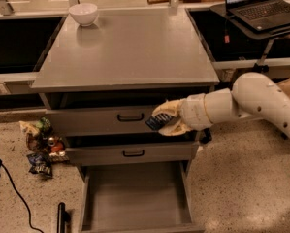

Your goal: Pick rxbar blueberry from bottom drawer and place on counter

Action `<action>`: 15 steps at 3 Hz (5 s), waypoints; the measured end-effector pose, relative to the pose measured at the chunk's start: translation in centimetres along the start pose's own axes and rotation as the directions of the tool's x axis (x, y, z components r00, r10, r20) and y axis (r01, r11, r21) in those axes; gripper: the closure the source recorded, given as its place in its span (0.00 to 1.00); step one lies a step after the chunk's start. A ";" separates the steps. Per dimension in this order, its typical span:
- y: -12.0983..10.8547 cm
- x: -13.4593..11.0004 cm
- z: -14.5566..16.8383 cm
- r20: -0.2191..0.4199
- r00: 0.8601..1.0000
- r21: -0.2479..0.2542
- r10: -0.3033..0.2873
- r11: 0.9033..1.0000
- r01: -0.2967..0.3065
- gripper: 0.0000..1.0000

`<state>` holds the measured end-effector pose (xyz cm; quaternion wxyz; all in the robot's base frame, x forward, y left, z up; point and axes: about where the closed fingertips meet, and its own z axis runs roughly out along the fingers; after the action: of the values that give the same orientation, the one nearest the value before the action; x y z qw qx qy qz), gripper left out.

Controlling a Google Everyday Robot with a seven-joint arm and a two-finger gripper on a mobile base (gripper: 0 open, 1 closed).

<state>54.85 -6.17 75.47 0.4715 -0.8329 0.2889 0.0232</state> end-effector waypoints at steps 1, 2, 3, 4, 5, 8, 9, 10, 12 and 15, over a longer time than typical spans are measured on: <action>-3.4 -0.6 -4.1 -0.084 0.989 0.008 -0.123 0.992 0.125 1.00; -3.4 -0.6 -4.1 -0.084 0.989 0.008 -0.124 0.992 0.125 1.00; -5.9 0.7 -4.7 -0.135 0.970 -0.013 -0.201 0.979 0.201 1.00; -10.5 1.9 -7.0 -0.217 0.916 -0.035 -0.337 0.940 0.338 1.00; -14.7 4.0 -7.6 -0.220 0.873 -0.029 -0.434 0.898 0.439 1.00; -19.1 5.5 -7.2 -0.220 0.858 0.036 -0.464 0.875 0.483 1.00; -21.7 7.4 -4.4 -0.186 0.846 0.051 -0.500 0.855 0.516 1.00; -23.7 9.1 -1.8 -0.168 0.834 0.043 -0.525 0.841 0.539 1.00; -25.6 12.6 2.4 -0.145 0.846 0.034 -0.512 0.852 0.522 0.58; -27.8 13.9 5.0 -0.126 0.842 0.048 -0.525 0.845 0.533 0.00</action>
Offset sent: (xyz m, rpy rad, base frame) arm 0.0020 -0.0155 0.0431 -0.0513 -0.1186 -0.0005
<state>81.54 2.23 89.87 0.4767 -0.8604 0.0736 -0.1646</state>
